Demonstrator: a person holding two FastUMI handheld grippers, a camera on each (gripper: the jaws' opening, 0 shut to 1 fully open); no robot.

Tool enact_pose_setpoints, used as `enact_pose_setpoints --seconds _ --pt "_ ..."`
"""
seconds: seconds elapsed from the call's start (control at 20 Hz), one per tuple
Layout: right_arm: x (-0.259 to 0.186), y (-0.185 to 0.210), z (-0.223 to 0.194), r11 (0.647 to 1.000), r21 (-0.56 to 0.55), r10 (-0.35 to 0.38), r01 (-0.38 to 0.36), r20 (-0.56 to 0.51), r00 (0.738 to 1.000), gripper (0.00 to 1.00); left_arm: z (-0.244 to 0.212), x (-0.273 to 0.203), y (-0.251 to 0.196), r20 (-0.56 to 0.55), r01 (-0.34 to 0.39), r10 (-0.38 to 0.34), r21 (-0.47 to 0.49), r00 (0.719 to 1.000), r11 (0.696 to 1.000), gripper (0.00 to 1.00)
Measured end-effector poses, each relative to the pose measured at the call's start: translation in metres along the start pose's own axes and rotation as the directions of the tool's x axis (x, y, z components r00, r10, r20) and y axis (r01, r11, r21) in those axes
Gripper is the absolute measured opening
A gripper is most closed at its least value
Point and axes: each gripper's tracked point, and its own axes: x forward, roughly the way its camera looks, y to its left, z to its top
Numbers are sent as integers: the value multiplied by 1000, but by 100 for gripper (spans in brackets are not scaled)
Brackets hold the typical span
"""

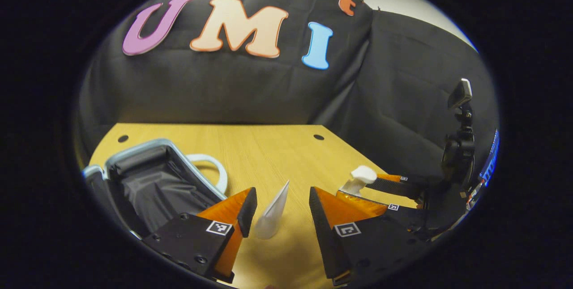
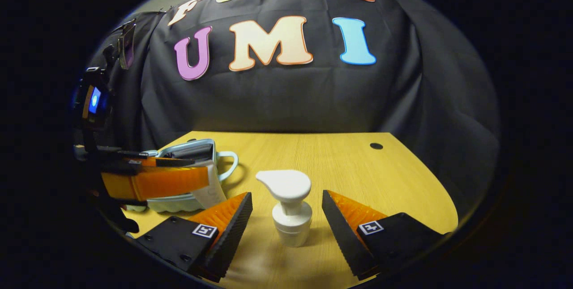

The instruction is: First open the suitcase, pack the skin care products into it, and then close the suitcase.

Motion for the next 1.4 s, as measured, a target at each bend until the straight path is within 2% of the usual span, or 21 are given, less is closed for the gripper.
enact_pose_setpoints --seconds 0.1,0.15,0.2,0.4,0.45,0.5,0.55,0.6,0.65,0.7,0.8,0.85,0.9,1.05,1.1,1.35,1.4 --pt "8 -3 -12 1000 5 -3 3 -21 1000 96 -18 12 3 -32 -3 2 -25 999 1000 68" --pt "12 -3 -17 1000 11 2 -1 -32 999 98 -25 18 6 -45 -14 12 -29 999 999 74" --pt "16 -3 -21 1000 13 5 -5 -41 999 98 -32 24 9 -58 -22 20 -34 998 999 68" --pt "26 -4 -43 1000 -6 14 -14 -96 995 97 -55 41 13 -123 -8 -1 -70 992 998 63" --pt "29 -5 -46 1000 -21 13 -15 -100 995 93 -59 44 12 -134 3 -14 -86 991 996 67" --pt "33 -4 -47 999 -33 15 -18 -106 994 80 -61 46 12 -135 3 -17 -101 991 995 54" --pt "34 -4 -49 999 -44 15 -20 -115 993 72 -59 45 14 -132 -4 -10 -104 991 995 51" --pt "32 -4 -49 999 -44 21 -26 -115 993 61 -55 45 18 -124 -15 2 -101 992 995 45" --pt "34 -3 -49 999 -43 20 -25 -115 993 63 -52 48 20 -110 -21 9 -107 994 994 39" --pt "33 -2 -50 999 -43 18 -23 -117 993 61 -54 47 17 -129 -16 1 -114 992 993 33" --pt "32 -1 -51 999 -37 14 -18 -123 992 62 -50 43 20 -137 -29 13 -116 990 993 35" --pt "31 -1 -50 999 -33 11 -15 -128 992 60 -40 40 21 -125 -32 17 -113 992 993 31" --pt "29 0 -51 999 -31 9 -13 -132 991 62 -30 33 19 -109 -30 16 -120 994 992 34" --pt "19 6 -45 999 -31 6 -11 -141 990 60 12 3 12 -76 13 -26 -155 997 988 28" --pt "14 9 -41 999 -33 4 -8 -138 990 60 25 -11 17 -73 10 -22 -152 997 988 30" --pt "-11 34 -7 1000 2 13 -13 -109 994 60 48 -74 81 -121 -78 62 -130 991 988 27" --pt "-16 45 -1 1000 4 22 -22 -102 995 60 41 -82 95 -146 -104 82 -146 986 984 33"
